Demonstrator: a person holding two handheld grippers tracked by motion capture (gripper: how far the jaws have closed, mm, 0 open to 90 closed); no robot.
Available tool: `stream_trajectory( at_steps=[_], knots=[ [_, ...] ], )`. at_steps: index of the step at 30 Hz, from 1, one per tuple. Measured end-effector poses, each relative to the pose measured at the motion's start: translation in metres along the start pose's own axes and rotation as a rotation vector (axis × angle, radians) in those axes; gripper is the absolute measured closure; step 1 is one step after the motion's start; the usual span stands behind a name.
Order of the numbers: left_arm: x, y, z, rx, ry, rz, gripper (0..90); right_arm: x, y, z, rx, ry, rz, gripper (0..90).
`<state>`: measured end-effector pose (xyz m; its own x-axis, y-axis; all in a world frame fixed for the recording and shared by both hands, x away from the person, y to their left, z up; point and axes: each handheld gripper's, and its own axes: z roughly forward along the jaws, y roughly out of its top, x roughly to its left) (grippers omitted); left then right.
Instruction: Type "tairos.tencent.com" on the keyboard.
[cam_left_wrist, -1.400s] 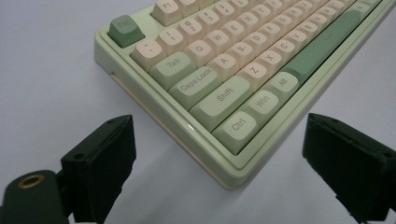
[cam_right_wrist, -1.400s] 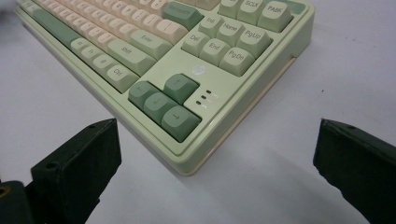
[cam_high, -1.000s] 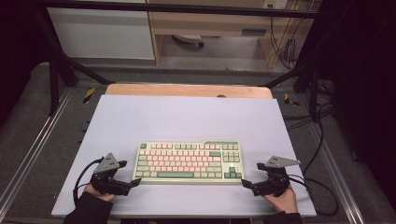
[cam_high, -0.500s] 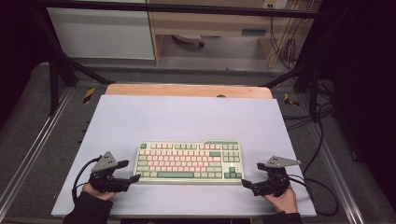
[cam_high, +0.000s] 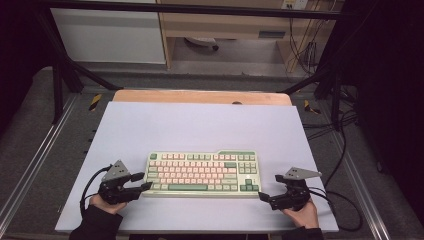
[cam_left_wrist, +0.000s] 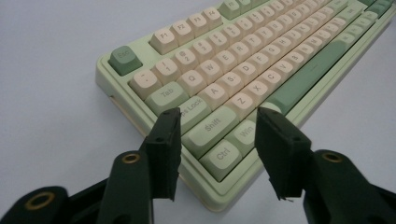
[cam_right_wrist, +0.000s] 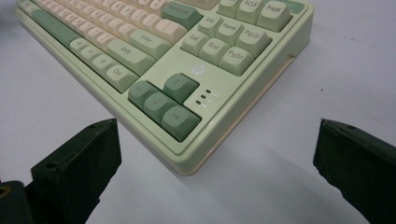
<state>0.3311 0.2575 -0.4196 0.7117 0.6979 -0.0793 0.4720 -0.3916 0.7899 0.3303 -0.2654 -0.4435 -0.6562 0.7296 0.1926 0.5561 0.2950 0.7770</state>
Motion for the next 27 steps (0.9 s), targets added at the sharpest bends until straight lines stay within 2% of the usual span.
stream_trajectory(
  at_steps=[13, 27],
  knots=[
    [-0.01, 0.013, 0.006, -0.01, -0.019, -0.001, 70.8, 0.0, 0.0, 0.0, 0.0, 0.0, 0.0, 1.5],
    [-0.016, 0.025, 0.017, 0.002, -0.023, -0.002, 80.2, 0.0, 0.0, 0.001, 0.003, 0.0, -0.001, 1.5]
  ],
)
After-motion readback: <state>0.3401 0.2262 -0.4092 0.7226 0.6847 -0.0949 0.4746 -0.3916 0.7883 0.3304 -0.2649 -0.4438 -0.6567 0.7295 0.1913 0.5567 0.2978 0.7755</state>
